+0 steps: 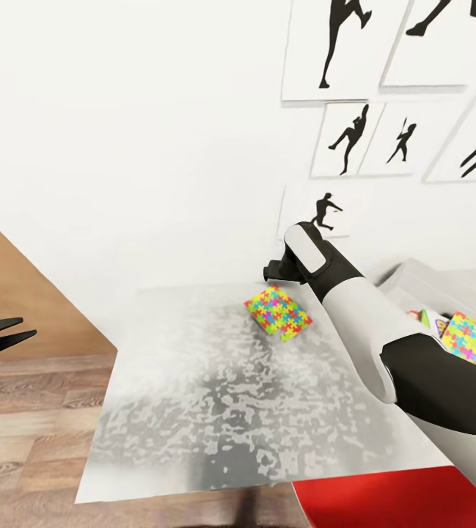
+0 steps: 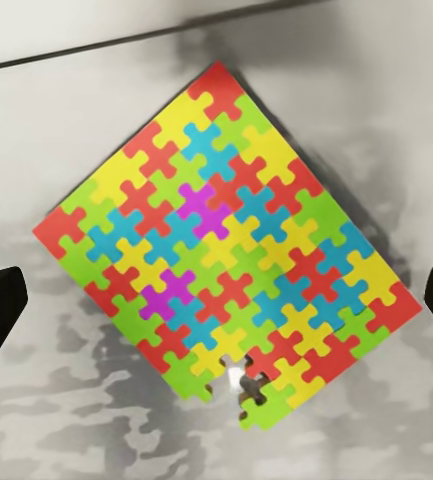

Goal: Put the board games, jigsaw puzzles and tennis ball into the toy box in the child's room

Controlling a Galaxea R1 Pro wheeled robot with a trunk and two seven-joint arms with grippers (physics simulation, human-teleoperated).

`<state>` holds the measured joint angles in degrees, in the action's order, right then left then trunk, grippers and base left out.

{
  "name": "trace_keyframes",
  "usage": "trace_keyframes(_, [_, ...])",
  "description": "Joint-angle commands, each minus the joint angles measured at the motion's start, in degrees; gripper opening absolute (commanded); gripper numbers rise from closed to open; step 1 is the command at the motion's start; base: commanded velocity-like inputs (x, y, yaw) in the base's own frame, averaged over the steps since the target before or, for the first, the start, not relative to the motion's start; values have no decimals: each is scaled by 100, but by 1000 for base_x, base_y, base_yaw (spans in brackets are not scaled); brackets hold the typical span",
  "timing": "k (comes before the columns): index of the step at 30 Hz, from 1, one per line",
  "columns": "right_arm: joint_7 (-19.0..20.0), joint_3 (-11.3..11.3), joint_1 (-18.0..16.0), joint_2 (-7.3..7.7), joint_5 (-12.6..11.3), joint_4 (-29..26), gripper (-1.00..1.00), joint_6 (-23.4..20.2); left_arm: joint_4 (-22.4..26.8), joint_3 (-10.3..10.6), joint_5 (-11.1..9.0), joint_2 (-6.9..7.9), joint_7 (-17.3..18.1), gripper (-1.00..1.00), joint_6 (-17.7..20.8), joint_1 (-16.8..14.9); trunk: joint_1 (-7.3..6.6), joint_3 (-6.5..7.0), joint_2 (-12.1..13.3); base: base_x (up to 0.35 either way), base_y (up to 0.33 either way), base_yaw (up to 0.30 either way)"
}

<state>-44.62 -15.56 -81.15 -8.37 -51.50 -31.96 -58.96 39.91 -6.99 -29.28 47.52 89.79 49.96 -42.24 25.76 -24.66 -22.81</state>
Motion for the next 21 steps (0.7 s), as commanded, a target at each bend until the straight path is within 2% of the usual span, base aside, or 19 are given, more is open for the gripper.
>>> trace_keyframes(1, [-56,-26,-6,3,-59,-3,100,-11,0,5,-1,3,21,100,60,-4,3,-19,-11,0,0,0])
trace_keyframes(9, [-56,-26,-19,41,-53,-3,100,-42,0,5,-4,3,21,100,58,-4,3,-94,-11,0,0,0])
trace_keyframes(21, [-50,-18,-232,93,-61,15,100,-63,-1,5,-1,3,21,100,58,-4,3,-207,-11,0,0,0])
